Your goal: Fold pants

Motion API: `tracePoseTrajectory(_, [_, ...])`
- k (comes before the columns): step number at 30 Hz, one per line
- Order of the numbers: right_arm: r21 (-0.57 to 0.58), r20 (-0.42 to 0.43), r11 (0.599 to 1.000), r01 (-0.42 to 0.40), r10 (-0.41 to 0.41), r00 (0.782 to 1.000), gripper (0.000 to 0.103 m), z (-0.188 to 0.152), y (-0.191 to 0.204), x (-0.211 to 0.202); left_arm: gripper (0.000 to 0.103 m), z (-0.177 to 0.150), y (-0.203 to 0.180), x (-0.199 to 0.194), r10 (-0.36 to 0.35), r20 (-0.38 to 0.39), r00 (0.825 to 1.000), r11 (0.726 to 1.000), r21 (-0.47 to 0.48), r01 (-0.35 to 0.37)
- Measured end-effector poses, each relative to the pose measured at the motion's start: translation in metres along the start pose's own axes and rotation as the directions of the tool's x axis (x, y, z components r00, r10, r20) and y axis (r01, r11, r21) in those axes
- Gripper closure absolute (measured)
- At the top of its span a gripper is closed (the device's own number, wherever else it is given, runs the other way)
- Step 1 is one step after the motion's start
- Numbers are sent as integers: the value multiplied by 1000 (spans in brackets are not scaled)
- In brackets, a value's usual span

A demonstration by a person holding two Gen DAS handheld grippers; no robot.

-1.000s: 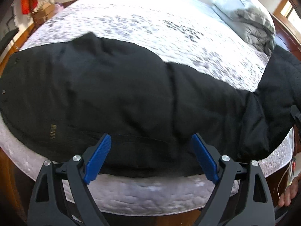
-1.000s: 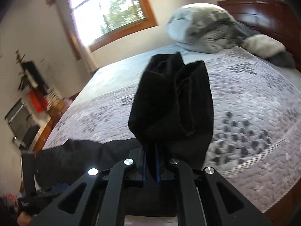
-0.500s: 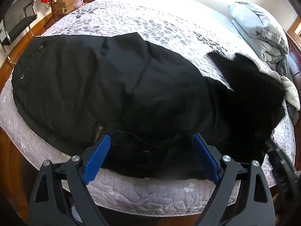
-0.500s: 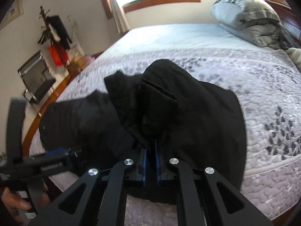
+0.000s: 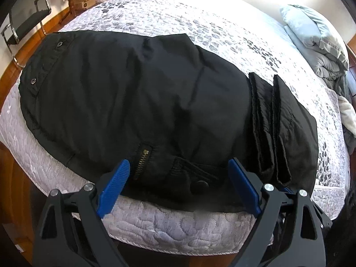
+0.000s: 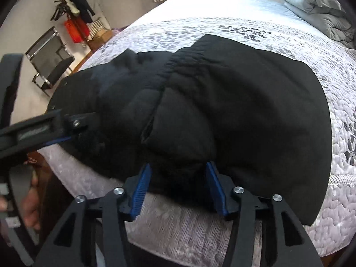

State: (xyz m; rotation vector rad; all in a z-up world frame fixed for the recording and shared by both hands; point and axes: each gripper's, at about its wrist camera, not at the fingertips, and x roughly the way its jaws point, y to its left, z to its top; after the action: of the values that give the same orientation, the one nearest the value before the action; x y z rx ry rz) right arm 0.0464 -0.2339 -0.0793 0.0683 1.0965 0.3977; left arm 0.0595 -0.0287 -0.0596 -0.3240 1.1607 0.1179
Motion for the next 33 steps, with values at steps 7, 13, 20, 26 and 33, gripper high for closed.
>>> tracePoseTrajectory(7, [-18,113,1000,24,-22,993,25,12,12,-38,13,2,16,1,-18,-5,1000,999,-44,18])
tracePoseTrajectory(13, [-179,76,957,228,-217,973,26,26,55,-8,13,2,26,-1,-37,-7,999,998,-54,36])
tracePoseTrajectory(20, [-168,66,932,322,-315,947,33,25,54,16,12,3,36,-4,-17,2,1000,999,-41,17])
tracePoseTrajectory(26, [-9,55,976,216,-216,975,78,28,30,13,12,6,50,-12,28,41,999,999,-37,-26])
tracePoseTrajectory(33, [-32,56,994,102,-100,993,85,28,43,-2,11,6,68,-16,26,39,999,997,-78,-23])
